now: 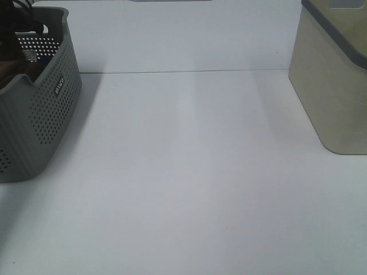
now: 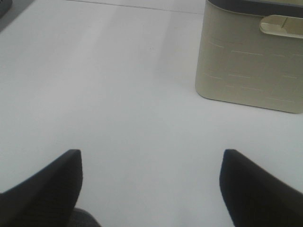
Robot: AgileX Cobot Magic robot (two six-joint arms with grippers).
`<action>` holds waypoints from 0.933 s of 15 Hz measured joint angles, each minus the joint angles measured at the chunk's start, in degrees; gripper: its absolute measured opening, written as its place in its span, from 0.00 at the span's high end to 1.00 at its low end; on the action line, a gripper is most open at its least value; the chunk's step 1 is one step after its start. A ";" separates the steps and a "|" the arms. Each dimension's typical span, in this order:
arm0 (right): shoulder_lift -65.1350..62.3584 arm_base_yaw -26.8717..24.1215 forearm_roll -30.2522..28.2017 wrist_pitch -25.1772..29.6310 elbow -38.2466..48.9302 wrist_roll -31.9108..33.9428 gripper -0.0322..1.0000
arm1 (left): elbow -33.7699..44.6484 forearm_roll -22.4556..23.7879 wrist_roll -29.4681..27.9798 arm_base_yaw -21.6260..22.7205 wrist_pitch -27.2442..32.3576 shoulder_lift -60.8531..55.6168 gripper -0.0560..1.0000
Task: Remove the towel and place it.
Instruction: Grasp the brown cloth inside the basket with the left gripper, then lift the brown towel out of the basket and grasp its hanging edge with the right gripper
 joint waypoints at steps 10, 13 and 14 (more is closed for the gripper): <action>0.00 0.00 0.00 0.00 0.00 0.00 0.24 | -1.72 -11.12 2.29 -4.93 0.17 -18.91 0.95; 0.00 0.00 0.00 0.00 0.00 0.00 0.24 | -1.72 -11.17 2.41 -10.26 -0.46 -25.32 0.95; 0.00 0.00 0.00 0.00 0.00 0.00 0.24 | -1.72 -11.17 2.41 -12.26 -0.46 -27.04 0.95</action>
